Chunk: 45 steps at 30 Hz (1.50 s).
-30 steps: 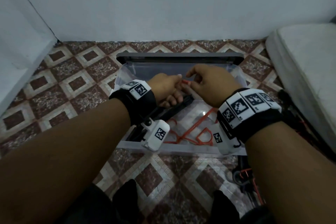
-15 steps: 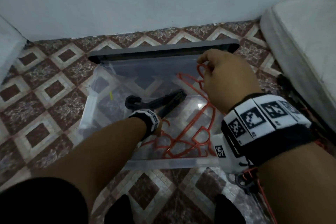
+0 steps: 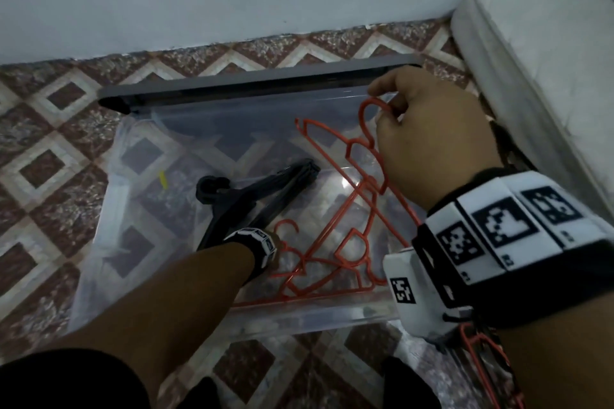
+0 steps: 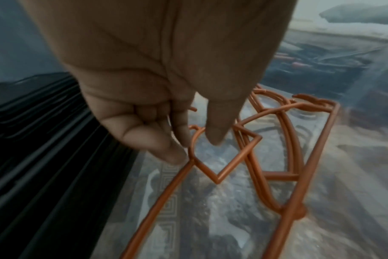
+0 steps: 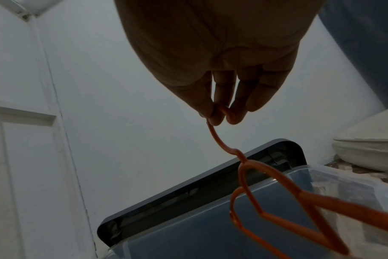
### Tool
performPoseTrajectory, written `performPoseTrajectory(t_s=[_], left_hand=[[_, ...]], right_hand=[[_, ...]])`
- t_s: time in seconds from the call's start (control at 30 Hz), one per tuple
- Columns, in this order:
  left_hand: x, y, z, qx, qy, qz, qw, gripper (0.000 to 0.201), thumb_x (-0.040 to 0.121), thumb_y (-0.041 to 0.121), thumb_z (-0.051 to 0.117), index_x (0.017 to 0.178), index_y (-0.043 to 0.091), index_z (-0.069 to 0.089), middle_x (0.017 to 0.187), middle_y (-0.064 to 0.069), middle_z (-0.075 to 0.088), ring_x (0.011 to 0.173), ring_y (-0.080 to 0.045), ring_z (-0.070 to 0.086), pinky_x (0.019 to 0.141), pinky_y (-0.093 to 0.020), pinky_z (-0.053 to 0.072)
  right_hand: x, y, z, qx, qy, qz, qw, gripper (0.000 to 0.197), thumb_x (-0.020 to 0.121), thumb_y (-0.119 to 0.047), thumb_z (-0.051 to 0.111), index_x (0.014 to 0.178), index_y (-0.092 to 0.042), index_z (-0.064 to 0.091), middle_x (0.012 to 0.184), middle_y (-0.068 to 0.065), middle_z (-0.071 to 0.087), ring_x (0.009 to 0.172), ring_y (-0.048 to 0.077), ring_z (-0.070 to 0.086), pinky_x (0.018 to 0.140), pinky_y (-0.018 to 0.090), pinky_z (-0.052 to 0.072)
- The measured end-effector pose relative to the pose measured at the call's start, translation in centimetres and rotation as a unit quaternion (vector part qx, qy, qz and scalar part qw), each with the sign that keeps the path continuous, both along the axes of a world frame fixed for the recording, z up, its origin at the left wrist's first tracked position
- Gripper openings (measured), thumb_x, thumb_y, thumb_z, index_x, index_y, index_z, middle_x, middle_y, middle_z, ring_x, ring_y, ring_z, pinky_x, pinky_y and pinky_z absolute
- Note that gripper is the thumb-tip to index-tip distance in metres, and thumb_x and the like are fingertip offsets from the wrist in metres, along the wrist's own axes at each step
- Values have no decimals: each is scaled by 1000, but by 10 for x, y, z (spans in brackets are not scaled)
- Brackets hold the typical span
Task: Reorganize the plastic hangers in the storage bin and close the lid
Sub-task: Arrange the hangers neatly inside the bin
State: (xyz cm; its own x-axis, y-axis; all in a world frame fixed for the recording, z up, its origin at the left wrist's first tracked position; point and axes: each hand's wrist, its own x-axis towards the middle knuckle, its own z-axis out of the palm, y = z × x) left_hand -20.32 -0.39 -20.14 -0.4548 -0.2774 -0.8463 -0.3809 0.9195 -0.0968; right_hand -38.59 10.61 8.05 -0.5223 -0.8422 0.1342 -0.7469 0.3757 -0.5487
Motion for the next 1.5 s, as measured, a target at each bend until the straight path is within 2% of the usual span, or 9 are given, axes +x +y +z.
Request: performPoseTrajectory(t_s=[0.2, 0.33, 0.47, 0.63, 0.77, 1.0, 1.1, 1.4, 1.5], left_hand=[[1, 4, 10, -21, 44, 61, 997, 67, 95, 10, 51, 154, 9, 19, 158, -15, 25, 141, -32, 32, 108, -43, 36], [-10, 7, -3, -5, 60, 84, 995, 65, 91, 23, 62, 149, 13, 35, 145, -10, 47, 127, -27, 50, 96, -29, 45], [-13, 7, -16, 17, 60, 93, 994, 63, 90, 7, 59, 147, 5, 35, 146, -16, 44, 128, -31, 48, 103, -35, 41], [-16, 4, 10, 43, 148, 106, 982, 44, 97, 25, 52, 138, 12, 49, 144, -12, 48, 131, -30, 46, 109, -35, 37], [-14, 7, 69, 6, 278, 151, 949, 28, 98, 29, 49, 118, 13, 62, 119, -12, 65, 110, -33, 60, 89, -34, 45], [15, 9, 223, -36, 438, 129, 889, 22, 96, 35, 52, 109, 24, 66, 105, -4, 64, 99, -27, 60, 81, -30, 43], [24, 19, 271, -52, 487, 100, 866, 23, 96, 37, 52, 112, 27, 66, 91, 5, 55, 93, -22, 58, 72, -26, 37], [27, 54, 284, -80, 597, 121, 789, 20, 95, 36, 56, 92, 17, 63, 81, 7, 53, 74, -14, 51, 64, -24, 31], [27, 55, 281, -97, 630, 151, 755, 23, 90, 41, 62, 90, 19, 57, 84, 6, 55, 75, -13, 51, 64, -25, 36]], right_hand=[[5, 4, 4, -12, -6, -4, 1000, 28, 95, -19, 52, 119, -32, 60, 107, -4, 67, 90, 13, 62, 64, 22, 41], [0, 2, 2, -28, -5, -5, 1000, 29, 94, -18, 53, 119, -31, 60, 106, -3, 67, 88, 13, 62, 67, 26, 47], [-7, -1, -6, -32, -2, -16, 999, 28, 94, -19, 53, 118, -32, 61, 104, -7, 66, 87, 9, 59, 57, 11, 37], [-16, -3, -6, -88, -40, -26, 995, 20, 94, -23, 57, 111, -30, 66, 95, -13, 62, 80, 4, 55, 60, 7, 37], [-32, 1, -1, -138, -88, -42, 986, 21, 90, -22, 59, 106, -29, 71, 92, -10, 71, 81, 6, 64, 77, 27, 53], [-38, 14, 14, -165, -143, -19, 976, 19, 86, -22, 61, 98, -33, 72, 88, -13, 73, 78, 2, 68, 80, 31, 58], [-26, 16, 22, -153, -131, 29, 979, 13, 89, -24, 64, 96, -32, 72, 86, -13, 71, 77, -5, 65, 69, 8, 50], [22, 27, 46, -62, -149, 216, 963, 17, 90, -41, 64, 97, -26, 68, 84, -6, 70, 74, 7, 66, 71, 24, 53], [26, 25, 46, -53, -110, 233, 965, 8, 94, -31, 61, 98, -29, 67, 83, -16, 67, 73, -7, 59, 66, 7, 43]])
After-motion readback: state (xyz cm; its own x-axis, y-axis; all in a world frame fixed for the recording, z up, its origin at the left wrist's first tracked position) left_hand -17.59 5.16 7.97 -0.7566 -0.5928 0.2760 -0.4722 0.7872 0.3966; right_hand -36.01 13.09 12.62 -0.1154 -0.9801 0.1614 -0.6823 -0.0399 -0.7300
